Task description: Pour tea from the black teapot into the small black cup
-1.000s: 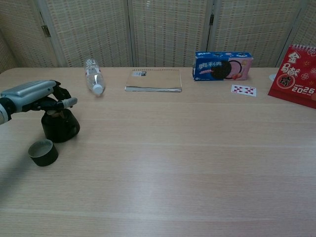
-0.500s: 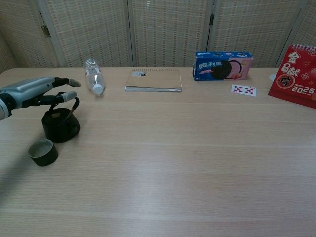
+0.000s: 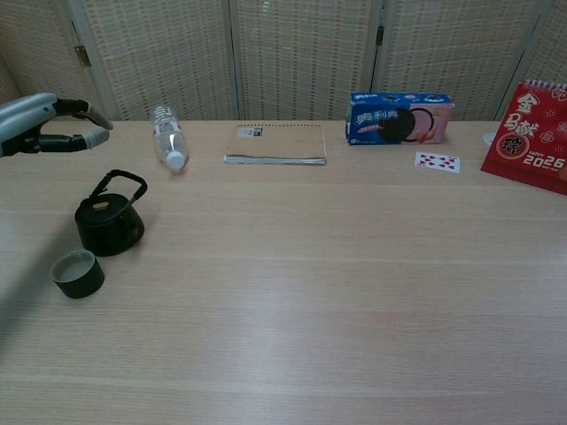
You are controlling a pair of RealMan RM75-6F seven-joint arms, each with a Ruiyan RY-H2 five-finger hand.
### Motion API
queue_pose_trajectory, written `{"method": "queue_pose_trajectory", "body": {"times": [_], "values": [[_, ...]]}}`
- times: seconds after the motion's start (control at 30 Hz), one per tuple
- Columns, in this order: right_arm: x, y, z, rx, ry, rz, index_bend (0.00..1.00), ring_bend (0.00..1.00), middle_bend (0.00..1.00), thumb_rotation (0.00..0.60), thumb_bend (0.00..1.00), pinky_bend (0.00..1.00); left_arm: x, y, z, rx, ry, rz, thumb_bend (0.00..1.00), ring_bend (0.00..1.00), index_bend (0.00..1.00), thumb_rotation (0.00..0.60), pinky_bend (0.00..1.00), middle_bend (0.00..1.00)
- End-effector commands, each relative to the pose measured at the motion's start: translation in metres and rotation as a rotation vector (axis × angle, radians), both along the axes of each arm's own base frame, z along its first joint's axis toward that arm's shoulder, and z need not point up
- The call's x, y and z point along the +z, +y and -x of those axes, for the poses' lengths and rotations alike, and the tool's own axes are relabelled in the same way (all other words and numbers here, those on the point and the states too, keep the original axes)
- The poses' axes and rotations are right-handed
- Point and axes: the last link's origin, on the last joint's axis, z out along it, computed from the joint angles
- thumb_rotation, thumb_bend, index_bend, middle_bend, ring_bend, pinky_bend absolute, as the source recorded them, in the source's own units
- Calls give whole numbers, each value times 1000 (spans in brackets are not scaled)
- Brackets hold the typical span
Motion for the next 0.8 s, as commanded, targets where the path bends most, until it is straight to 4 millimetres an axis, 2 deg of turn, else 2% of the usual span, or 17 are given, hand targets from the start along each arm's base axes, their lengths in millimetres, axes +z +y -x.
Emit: {"method": "queue_pose_trajectory", "body": {"times": [0.03,0.17,0.4,0.57,0.8], "values": [[-1,-5,4,3,-15,-23,70,268,221,600,426,85,27,-15,8,49,-11,-76,337,220,356,569,0,320],[-4,-11,9,-5,-16,-44,76,270,223,600,426,90,46,-37,17,93,1,-118,360,234,389,599,0,344],[-14,-18,17,-23,-34,-93,76,269,223,600,426,90,68,-83,30,149,36,-178,386,240,399,600,0,353],[-19,-21,18,2,-48,-104,75,269,219,600,426,90,75,-119,37,182,74,-199,389,237,396,600,0,353],[-23,-18,16,35,-74,-68,76,266,217,600,425,90,76,-160,36,187,81,-190,389,205,367,600,0,353]]}}
